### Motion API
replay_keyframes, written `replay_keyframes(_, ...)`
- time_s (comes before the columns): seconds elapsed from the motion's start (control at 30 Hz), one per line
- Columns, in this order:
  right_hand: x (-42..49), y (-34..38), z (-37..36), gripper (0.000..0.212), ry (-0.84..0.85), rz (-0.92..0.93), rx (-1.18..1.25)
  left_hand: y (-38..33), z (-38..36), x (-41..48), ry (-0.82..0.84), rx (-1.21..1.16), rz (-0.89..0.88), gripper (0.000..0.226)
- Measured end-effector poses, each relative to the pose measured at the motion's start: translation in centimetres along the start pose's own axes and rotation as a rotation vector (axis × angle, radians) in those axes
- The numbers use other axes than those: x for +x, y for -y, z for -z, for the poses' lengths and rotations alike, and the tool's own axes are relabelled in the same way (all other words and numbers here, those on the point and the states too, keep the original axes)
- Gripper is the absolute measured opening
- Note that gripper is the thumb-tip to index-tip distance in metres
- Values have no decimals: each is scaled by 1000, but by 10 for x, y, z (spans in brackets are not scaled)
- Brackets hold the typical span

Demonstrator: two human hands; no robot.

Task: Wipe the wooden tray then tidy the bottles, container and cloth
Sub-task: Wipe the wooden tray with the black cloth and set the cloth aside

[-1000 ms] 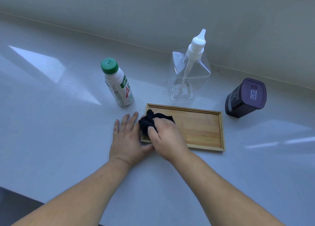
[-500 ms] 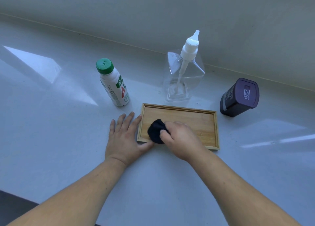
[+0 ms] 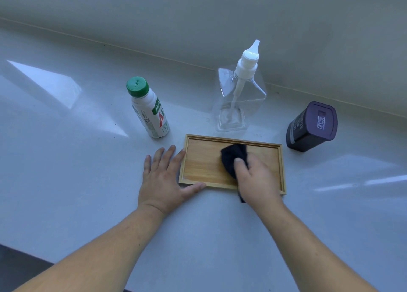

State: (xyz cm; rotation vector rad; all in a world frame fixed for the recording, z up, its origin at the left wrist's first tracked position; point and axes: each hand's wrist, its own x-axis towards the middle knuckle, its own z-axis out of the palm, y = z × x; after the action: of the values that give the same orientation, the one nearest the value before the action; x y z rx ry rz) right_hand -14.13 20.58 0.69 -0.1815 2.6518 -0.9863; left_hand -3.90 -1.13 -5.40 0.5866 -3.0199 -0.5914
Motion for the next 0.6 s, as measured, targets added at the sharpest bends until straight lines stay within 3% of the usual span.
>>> replay_keyframes(0.17,-6,51,-43,21,321,389,-174,4,-3,0,4,-37,-13,94)
replay_keyframes(0.37,7,57,-44,24,469,364,-156,5,-4,2,40,-1,-5,97)
replay_keyframes(0.6,1,61,-52,26,412,337,-131,6,-4,2,42,3,-5,95)
